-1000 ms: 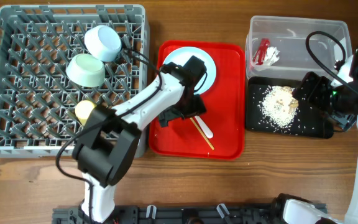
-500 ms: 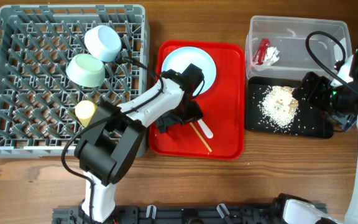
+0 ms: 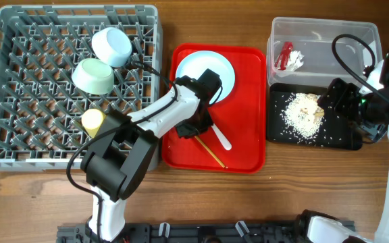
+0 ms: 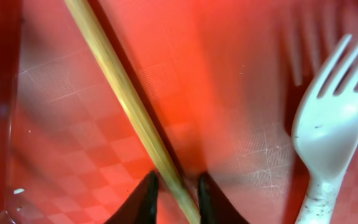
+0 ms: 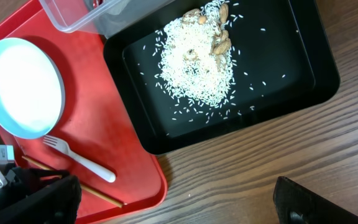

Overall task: Sort waste into correct bins and load items into the dishwasher rack
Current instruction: 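Reach to the red tray and grasp the wooden chopsticks with the left gripper, then carry the chopsticks to the dish rack and release them with the left gripper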

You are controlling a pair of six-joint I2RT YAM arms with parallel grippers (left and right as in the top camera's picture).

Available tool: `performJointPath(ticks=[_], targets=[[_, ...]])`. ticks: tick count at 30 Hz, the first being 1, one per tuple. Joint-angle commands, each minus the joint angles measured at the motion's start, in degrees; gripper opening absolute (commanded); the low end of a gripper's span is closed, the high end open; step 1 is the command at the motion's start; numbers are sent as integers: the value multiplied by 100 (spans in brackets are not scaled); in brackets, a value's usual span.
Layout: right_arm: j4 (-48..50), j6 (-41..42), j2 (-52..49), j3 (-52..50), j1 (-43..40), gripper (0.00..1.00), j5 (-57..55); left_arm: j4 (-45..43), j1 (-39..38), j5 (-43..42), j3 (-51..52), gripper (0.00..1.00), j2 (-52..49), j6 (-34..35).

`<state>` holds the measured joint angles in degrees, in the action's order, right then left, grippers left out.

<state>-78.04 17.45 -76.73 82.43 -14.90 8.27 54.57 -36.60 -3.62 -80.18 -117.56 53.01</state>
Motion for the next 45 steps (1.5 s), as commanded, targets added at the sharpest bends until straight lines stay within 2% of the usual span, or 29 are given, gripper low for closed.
performJointPath(ticks=[1,11,14,24,34,39,42,45], targets=[[-48,-101,-44,70,-24,100,-74,-59,7,136,48,16,-74,17],[-129,-98,-44,70,-24,100,-74,-186,4,136,48,16,-74,17],[-142,-98,-44,70,-24,100,-74,-302,-55,138,57,10,-74,17],[-177,-98,-44,70,-24,100,-74,-470,-173,142,144,4,-74,17],[-216,-144,-44,70,-24,100,-74,-476,289,313,-35,4,590,-61],[-214,-210,-44,70,-24,100,-74,-459,507,328,-37,4,1554,-1019],[-214,-229,-44,70,-24,100,-74,-428,761,330,-37,4,2168,-1989],[-212,-229,-44,70,-24,100,-72,-446,1300,444,-37,4,2769,-3320]])
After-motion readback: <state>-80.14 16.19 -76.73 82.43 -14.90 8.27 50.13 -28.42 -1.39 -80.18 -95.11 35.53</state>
